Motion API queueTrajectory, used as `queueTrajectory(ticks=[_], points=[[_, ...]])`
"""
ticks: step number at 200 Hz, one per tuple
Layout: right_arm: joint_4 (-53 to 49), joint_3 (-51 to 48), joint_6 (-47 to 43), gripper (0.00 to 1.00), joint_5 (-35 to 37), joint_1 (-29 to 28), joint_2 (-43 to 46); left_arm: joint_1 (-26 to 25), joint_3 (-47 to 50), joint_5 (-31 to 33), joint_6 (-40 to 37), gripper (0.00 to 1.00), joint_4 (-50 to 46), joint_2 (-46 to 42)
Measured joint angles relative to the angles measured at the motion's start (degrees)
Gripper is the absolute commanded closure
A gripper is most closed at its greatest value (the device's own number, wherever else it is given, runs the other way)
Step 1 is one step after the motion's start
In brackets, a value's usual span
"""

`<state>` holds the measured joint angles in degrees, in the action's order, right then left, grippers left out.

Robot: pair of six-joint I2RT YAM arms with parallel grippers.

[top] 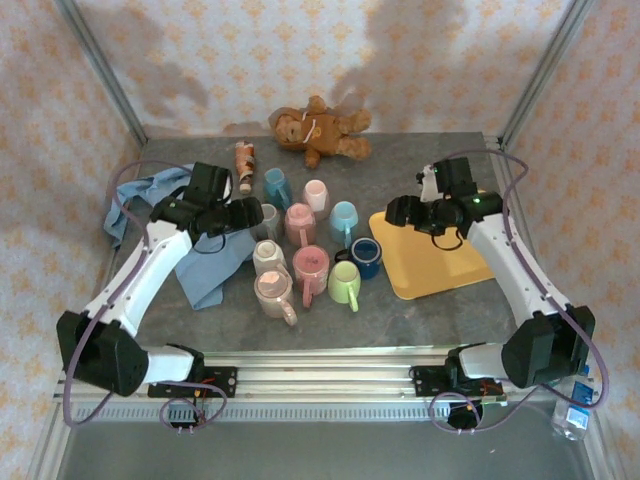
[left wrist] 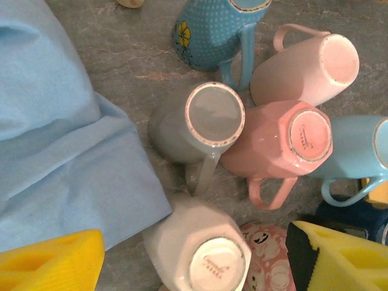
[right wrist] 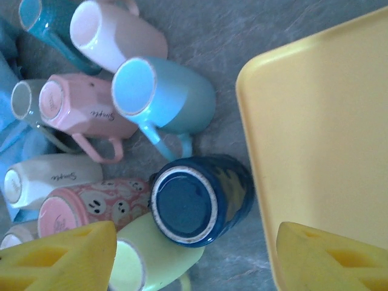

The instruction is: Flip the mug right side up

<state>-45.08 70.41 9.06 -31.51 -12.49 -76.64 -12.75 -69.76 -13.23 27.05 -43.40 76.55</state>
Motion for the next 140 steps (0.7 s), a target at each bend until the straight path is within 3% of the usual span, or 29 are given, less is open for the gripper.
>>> queueTrajectory(ticks=[96,140], points=[[-0.3,1.6,5.5,0.28,-1.3,-1.6,-2.9,0.0,-14.9,-2.9,-1.0,0.16,-8.0,20.5],[-0.3,1.6,5.9,0.28,-1.4,-1.6,-3.1,-0.4,-18.3,-3.1,-2.5,0.16,-9.1,25.8]])
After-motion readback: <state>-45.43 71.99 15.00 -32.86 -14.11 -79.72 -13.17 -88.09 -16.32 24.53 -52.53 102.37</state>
